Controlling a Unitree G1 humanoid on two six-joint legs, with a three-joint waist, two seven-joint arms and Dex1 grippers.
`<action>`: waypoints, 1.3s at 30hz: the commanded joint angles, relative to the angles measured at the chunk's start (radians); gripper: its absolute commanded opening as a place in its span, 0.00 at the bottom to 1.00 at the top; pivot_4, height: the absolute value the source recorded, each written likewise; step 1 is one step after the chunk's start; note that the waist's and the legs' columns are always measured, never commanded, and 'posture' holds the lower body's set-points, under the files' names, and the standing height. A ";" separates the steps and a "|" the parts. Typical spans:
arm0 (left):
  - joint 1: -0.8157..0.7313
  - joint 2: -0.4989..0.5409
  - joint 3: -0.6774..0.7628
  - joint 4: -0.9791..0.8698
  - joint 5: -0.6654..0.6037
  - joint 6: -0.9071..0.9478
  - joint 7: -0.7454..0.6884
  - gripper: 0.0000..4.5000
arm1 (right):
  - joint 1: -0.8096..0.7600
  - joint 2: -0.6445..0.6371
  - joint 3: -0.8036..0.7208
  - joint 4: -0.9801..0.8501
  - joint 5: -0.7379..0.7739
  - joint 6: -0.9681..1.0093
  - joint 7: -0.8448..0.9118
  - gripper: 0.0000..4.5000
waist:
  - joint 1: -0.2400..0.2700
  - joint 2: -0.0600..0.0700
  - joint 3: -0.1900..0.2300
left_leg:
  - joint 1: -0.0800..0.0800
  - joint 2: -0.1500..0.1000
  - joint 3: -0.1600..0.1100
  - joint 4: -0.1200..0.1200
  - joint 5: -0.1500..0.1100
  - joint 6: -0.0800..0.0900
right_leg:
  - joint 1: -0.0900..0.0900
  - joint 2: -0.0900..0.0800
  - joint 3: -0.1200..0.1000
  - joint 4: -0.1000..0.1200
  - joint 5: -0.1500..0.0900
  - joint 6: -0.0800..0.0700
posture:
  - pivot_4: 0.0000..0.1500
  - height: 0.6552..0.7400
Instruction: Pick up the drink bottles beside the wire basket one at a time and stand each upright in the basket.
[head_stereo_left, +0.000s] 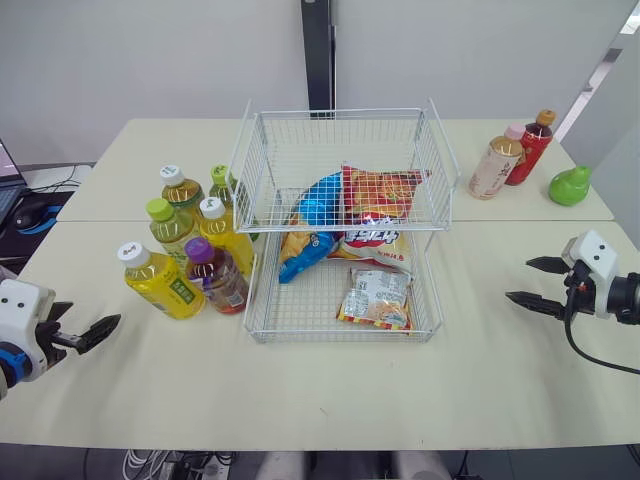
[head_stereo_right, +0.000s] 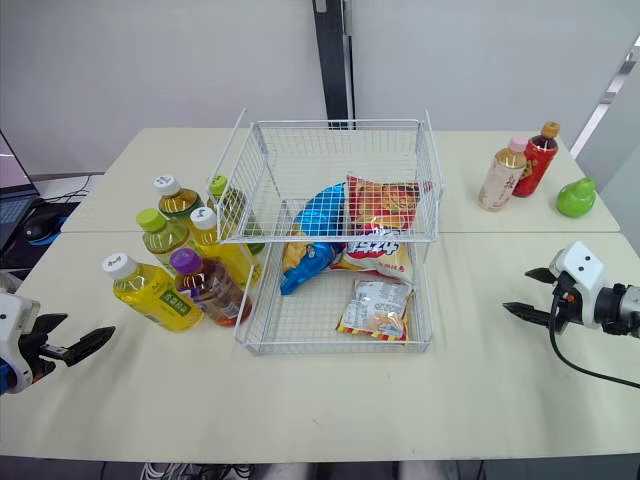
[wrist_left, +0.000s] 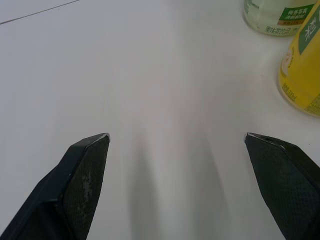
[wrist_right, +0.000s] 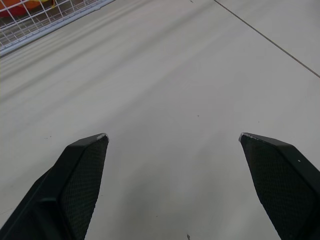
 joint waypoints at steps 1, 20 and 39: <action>-0.001 0.028 0.041 0.001 -0.013 -0.005 -0.015 0.99 | -0.001 -0.020 -0.031 -0.027 0.003 0.000 -0.003 1.00 | 0.000 0.000 0.000 | 0.000 0.000 0.000 0.000 0.000 0.000 | 0.000 0.000 0.000 0.000 0.000 0.000 | 1.00 1.00; 0.091 0.019 0.180 0.020 -0.091 -0.029 -0.126 0.99 | 0.005 0.009 -0.087 0.093 -0.010 -0.182 -0.056 1.00 | -0.001 -0.001 0.000 | 0.002 0.001 0.009 -0.002 0.000 0.000 | -0.001 0.000 0.004 0.000 0.001 0.001 | 1.00 1.00; 0.104 -0.017 0.179 -0.100 -0.176 0.098 -0.095 0.99 | 0.144 -0.007 -0.317 -0.247 0.175 -0.005 -0.106 1.00 | 0.001 -0.001 -0.001 | 0.005 0.003 0.011 -0.003 0.000 0.001 | -0.001 0.000 0.006 0.000 0.001 0.001 | 1.00 1.00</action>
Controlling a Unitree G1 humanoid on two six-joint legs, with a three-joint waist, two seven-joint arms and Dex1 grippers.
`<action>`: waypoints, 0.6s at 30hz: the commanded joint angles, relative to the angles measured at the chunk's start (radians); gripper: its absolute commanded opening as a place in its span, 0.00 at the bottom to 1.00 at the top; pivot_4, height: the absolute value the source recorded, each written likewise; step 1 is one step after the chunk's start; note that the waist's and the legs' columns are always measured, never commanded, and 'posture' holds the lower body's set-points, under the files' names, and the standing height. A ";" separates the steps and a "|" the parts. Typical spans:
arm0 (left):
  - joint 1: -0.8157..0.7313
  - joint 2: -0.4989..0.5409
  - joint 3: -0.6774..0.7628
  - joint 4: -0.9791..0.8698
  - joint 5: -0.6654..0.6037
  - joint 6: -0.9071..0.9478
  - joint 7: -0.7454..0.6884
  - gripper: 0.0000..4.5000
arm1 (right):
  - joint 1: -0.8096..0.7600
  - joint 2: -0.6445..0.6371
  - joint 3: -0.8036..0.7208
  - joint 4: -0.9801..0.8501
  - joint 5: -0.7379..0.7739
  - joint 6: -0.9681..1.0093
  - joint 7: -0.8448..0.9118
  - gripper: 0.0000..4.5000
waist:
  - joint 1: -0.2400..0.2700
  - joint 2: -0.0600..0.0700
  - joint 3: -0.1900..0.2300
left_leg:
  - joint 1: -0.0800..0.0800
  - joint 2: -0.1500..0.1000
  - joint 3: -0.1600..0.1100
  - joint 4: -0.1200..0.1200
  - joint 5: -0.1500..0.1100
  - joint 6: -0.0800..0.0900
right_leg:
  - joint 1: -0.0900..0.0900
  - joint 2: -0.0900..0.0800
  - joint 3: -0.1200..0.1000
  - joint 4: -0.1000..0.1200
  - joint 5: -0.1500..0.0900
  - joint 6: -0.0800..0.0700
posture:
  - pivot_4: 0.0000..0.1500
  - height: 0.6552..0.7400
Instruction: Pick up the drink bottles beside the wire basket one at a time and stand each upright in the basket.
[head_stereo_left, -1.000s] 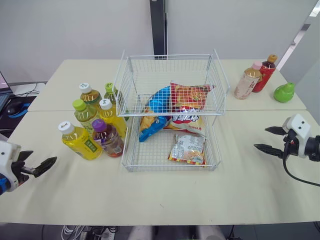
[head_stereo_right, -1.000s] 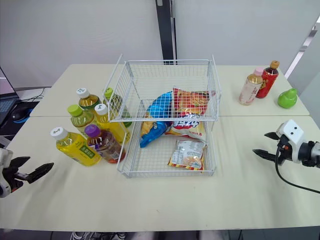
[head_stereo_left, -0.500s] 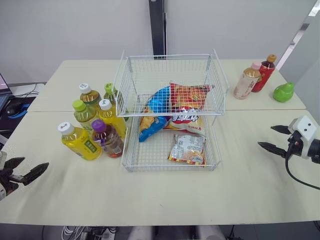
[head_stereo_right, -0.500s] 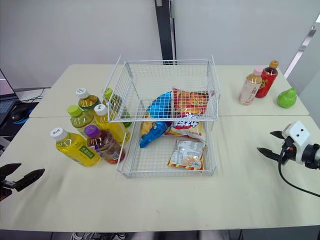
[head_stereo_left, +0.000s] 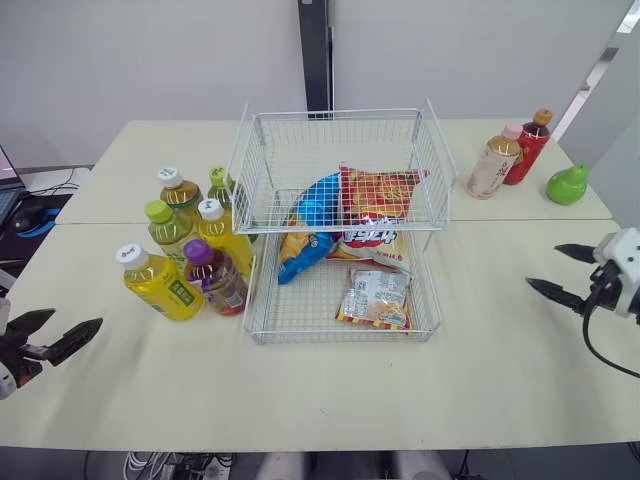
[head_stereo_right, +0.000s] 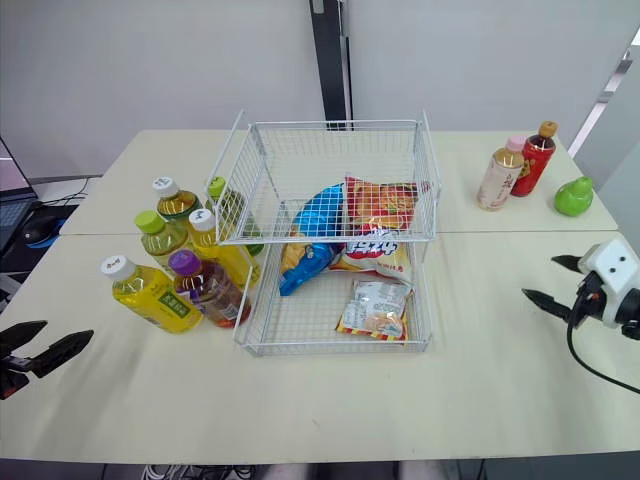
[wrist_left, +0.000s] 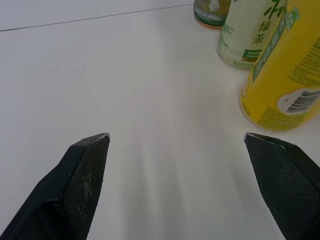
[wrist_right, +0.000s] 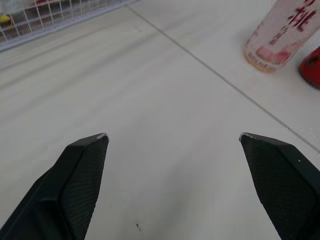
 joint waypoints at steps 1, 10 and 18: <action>-0.005 0.002 0.013 -0.039 -0.024 0.029 0.000 0.99 | 0.028 -0.035 -0.151 -0.226 0.163 0.172 -0.015 1.00 | -0.001 0.000 0.000 | 0.000 0.000 0.000 0.000 0.000 0.000 | 0.000 0.000 0.000 0.000 0.000 0.000 | 1.00 1.00; 0.028 -0.009 0.046 -0.080 -0.030 0.065 -0.007 0.99 | -0.242 -0.107 -0.148 -0.570 0.554 0.458 -0.049 1.00 | -0.004 0.000 0.000 | 0.001 0.006 0.002 0.000 0.000 0.000 | 0.000 0.001 0.000 -0.002 0.001 -0.002 | 1.00 1.00; 0.142 -0.009 0.195 -0.224 -0.082 0.124 -0.019 0.99 | -0.595 0.016 0.191 -0.552 0.594 0.512 0.041 1.00 | 0.000 -0.006 -0.002 | 0.000 0.009 0.002 -0.002 -0.001 -0.001 | -0.002 0.003 0.001 -0.003 0.001 -0.006 | 1.00 1.00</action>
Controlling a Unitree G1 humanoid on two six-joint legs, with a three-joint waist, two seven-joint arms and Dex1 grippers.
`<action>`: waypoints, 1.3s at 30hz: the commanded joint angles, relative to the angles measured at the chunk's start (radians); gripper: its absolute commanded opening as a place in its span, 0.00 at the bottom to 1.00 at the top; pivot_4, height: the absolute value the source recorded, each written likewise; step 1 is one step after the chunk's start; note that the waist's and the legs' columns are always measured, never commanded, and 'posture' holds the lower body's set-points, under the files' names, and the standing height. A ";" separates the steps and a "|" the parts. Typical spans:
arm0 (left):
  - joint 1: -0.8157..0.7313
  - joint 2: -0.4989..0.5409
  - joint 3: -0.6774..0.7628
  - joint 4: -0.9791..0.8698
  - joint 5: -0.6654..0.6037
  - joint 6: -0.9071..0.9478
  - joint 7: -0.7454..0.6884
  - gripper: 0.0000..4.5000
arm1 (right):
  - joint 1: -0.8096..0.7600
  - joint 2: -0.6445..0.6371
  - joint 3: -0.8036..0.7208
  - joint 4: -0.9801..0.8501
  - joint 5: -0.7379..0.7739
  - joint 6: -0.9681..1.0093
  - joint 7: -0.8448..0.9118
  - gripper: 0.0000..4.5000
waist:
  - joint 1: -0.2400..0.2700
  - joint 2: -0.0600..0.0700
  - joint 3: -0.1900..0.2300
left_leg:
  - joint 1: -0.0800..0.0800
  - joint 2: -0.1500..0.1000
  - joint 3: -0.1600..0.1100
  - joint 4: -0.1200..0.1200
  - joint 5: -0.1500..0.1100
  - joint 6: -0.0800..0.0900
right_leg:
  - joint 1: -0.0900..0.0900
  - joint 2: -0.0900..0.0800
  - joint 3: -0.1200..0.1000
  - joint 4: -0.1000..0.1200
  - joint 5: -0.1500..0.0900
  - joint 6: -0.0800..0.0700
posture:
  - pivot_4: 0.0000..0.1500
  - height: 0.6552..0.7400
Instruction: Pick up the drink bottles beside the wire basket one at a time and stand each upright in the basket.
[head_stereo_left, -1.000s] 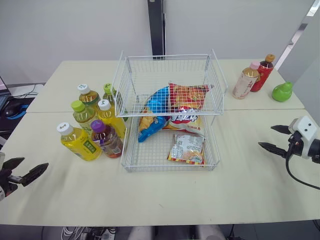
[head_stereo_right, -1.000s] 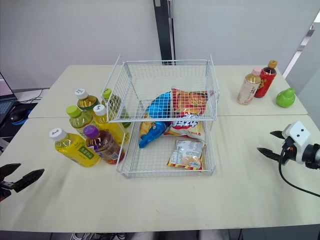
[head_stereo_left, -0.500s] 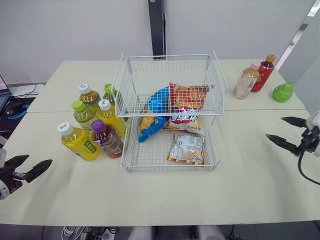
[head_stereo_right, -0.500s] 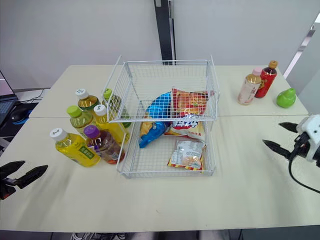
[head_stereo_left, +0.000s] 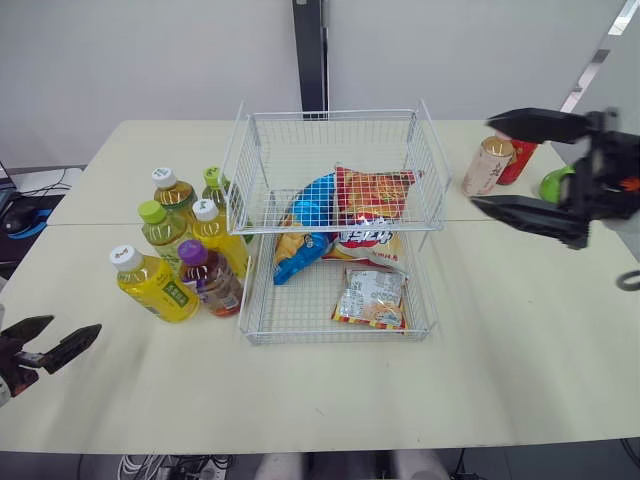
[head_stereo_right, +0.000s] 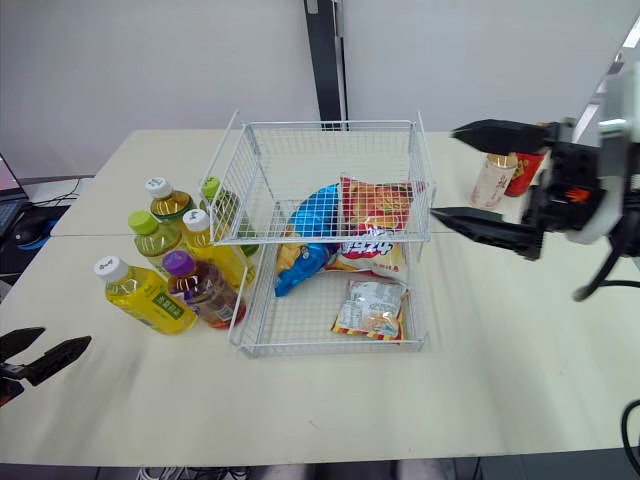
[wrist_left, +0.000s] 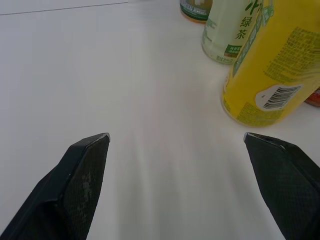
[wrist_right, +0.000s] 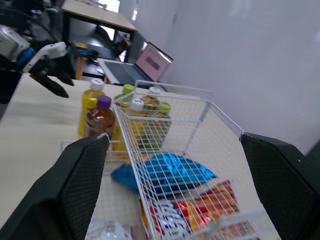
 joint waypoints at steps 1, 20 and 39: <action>0.050 0.004 0.124 -0.105 -0.050 0.043 -0.010 0.99 | -0.069 0.039 0.096 0.018 0.002 0.008 0.074 1.00 | 0.002 0.000 0.000 | -0.001 0.000 0.000 0.000 0.000 0.000 | -0.001 0.000 0.000 0.000 0.000 0.000 | 1.00 1.00; -0.196 -0.078 0.049 -0.436 -0.278 0.255 0.349 0.99 | -0.073 0.171 0.220 0.034 -0.132 -0.048 0.174 1.00 | 0.004 -0.001 -0.001 | -0.004 0.001 0.001 0.000 0.000 -0.001 | -0.005 0.005 0.000 0.002 0.001 0.001 | 1.00 1.00; -0.325 -0.090 -0.183 -0.299 -0.130 0.115 0.342 0.87 | -0.085 0.168 0.202 0.029 -0.119 -0.023 0.152 1.00 | 0.002 -0.001 -0.001 | -0.004 0.004 0.001 0.000 0.000 -0.001 | -0.006 0.013 0.001 0.002 0.003 -0.002 | 1.00 1.00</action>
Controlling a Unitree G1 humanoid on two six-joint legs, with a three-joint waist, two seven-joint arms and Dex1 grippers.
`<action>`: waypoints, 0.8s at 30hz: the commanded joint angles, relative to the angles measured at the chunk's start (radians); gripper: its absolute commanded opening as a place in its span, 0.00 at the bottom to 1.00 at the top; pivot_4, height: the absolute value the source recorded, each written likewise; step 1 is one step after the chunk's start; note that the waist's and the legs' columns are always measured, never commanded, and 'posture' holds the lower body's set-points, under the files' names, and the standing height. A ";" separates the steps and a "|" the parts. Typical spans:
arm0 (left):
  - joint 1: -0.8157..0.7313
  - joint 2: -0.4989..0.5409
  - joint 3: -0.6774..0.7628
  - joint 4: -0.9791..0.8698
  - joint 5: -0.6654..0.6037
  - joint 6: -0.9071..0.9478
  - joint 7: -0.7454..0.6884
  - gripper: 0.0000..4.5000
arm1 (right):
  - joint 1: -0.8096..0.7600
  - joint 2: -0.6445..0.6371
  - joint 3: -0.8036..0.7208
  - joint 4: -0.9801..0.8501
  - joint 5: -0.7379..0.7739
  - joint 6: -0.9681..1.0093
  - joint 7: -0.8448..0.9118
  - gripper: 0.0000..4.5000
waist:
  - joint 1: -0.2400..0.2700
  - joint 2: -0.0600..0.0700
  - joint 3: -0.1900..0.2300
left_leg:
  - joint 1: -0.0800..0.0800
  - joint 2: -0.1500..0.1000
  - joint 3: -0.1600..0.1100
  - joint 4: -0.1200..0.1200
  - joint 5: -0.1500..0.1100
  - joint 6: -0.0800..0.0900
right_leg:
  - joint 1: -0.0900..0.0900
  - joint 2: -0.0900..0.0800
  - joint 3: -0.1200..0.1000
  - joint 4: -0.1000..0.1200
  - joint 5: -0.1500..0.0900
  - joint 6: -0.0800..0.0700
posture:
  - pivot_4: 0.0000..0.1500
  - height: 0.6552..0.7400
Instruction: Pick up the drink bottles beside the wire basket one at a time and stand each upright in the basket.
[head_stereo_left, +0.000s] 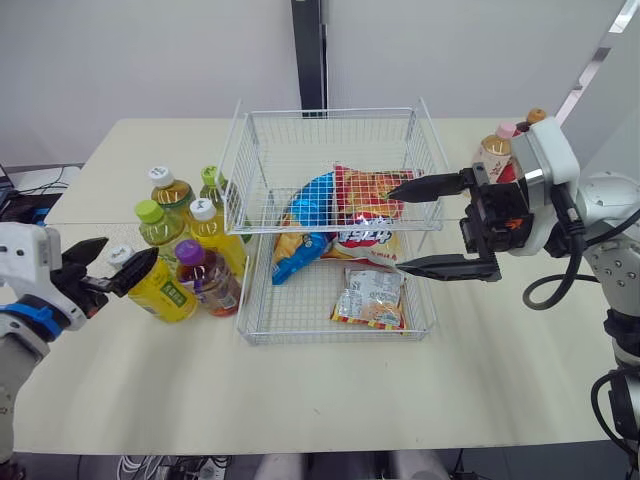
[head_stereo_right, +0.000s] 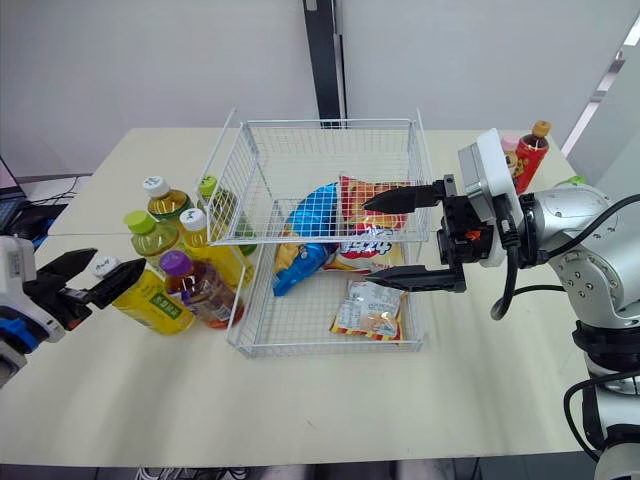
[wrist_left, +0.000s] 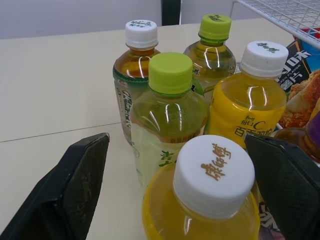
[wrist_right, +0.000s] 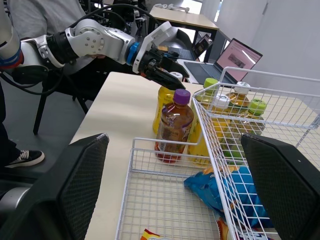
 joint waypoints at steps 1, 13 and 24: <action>-0.016 0.006 -0.009 -0.007 0.009 -0.023 -0.009 0.81 | -0.024 -0.006 -0.039 -0.034 0.018 0.008 -0.012 1.00 | 0.000 0.000 0.000 | 0.000 0.000 0.000 0.000 0.000 0.000 | 0.000 0.000 0.000 0.000 0.000 0.000 | 1.00 1.00; 0.041 0.010 0.012 -0.039 0.003 -0.055 -0.069 0.31 | -0.031 -0.010 -0.049 -0.043 0.005 0.022 -0.047 1.00 | -0.003 0.000 0.000 | 0.000 0.000 0.000 0.000 0.000 0.000 | 0.000 0.000 0.000 0.000 0.000 0.000 | 1.00 1.00; -0.053 0.384 0.238 0.039 -0.215 0.231 -0.274 0.31 | -0.050 -0.033 -0.111 -0.038 0.062 0.107 -0.114 1.00 | 0.000 -0.002 0.002 | -0.003 0.001 0.000 0.000 0.000 0.000 | -0.004 0.001 0.000 0.000 0.001 -0.001 | 1.00 1.00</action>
